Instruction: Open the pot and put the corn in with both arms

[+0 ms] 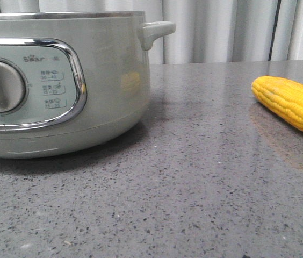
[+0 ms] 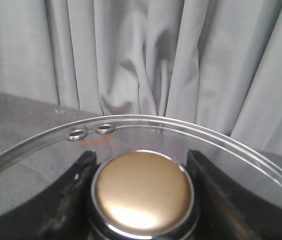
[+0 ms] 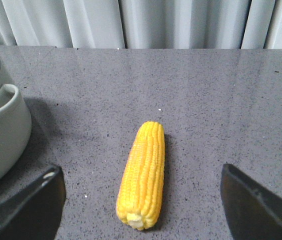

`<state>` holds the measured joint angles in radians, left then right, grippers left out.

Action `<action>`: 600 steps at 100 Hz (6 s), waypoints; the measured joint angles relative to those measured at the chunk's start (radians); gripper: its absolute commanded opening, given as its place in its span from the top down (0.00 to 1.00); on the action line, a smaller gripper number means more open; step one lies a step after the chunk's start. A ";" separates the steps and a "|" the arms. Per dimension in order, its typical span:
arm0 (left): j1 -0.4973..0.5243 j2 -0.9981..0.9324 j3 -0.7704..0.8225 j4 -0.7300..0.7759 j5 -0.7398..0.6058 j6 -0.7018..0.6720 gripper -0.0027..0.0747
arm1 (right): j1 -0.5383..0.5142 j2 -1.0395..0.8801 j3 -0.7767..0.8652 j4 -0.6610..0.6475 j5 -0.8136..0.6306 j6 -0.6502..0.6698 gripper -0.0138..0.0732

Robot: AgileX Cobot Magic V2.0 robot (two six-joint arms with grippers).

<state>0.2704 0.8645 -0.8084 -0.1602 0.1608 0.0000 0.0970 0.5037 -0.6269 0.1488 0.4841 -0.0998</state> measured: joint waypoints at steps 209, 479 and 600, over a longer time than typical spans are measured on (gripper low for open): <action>0.006 0.307 0.325 0.014 -0.397 0.000 0.43 | 0.046 0.000 0.000 0.006 0.007 0.000 0.20; -0.222 -0.619 0.267 0.044 0.085 0.000 0.44 | 0.602 1.172 -1.077 0.155 0.169 -0.009 0.28; -0.337 -0.664 0.314 -0.075 0.339 0.012 0.99 | 0.563 -0.441 0.050 -0.426 -0.042 0.085 0.89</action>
<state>-0.0666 0.2006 -0.4939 -0.2351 0.5001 0.0119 0.6596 0.0624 -0.5766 -0.2768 0.4419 -0.0144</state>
